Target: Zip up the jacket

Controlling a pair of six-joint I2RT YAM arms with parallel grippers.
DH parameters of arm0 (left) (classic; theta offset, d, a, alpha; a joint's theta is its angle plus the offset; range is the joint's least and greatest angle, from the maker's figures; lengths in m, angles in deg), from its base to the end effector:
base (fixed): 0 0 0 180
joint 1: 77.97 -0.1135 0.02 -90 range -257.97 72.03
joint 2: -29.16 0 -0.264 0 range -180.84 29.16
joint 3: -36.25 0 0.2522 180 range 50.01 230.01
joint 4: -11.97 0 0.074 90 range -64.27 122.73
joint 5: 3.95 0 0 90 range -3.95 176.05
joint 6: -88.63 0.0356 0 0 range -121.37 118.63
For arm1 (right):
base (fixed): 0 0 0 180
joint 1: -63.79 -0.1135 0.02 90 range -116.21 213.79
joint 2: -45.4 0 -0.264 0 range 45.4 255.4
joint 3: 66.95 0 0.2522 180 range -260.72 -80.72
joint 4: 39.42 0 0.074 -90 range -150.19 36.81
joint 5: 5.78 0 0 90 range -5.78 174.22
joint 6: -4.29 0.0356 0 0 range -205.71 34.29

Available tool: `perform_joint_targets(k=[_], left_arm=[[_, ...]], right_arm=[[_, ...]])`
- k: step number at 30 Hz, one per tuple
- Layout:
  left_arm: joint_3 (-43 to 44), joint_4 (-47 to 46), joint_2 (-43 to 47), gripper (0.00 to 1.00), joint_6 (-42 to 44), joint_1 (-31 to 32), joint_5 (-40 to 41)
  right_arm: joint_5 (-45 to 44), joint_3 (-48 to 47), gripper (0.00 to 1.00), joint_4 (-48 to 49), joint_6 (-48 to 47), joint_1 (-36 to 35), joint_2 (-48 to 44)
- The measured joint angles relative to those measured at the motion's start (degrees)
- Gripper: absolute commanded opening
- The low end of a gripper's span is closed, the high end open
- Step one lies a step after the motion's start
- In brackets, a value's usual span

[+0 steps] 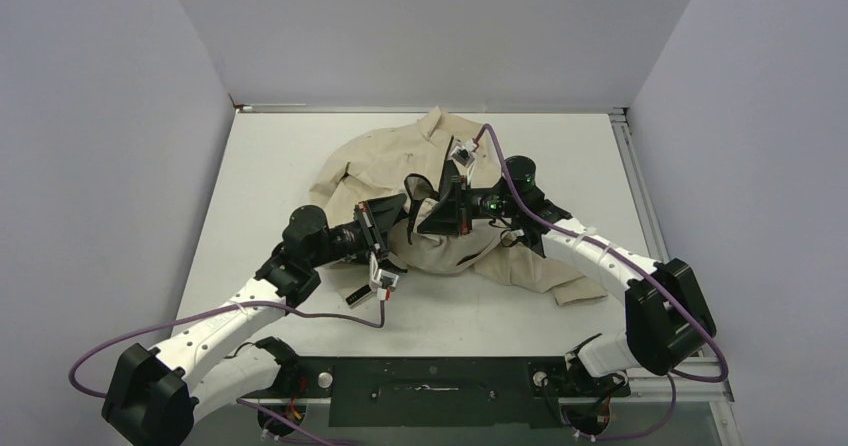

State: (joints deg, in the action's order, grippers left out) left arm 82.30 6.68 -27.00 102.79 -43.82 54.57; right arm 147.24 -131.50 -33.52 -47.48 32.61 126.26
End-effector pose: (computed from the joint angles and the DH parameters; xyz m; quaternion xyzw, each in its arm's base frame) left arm 0.1760 -0.1418 0.2797 0.7276 0.0806 0.2101 0.6481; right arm 0.2478 0.1870 0.2870 -0.2936 0.6744 0.6408 0.2200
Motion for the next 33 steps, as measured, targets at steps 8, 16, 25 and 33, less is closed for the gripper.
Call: perform_joint_targets(k=[8, 16, 25, 33], left_arm=[[0.00, 0.31, 0.00, 0.00, 0.02, 0.04, 0.22], [0.00, 0.55, 0.00, 0.00, 0.04, 0.07, 0.22], [0.00, 0.92, 0.09, 0.00, 0.11, 0.07, 0.24], [0.00, 0.96, 0.13, 0.00, 0.28, 0.07, 0.26]], right_arm=[[-0.02, 0.00, 0.05, 0.22, 0.22, 0.02, 0.57], [-0.02, 0.00, 0.05, 1.01, 1.29, 0.02, 0.57], [-0.02, 0.00, 0.05, 2.01, 2.16, 0.42, 0.57], [-0.04, 0.00, 0.05, 3.06, 3.08, 0.55, 0.57]])
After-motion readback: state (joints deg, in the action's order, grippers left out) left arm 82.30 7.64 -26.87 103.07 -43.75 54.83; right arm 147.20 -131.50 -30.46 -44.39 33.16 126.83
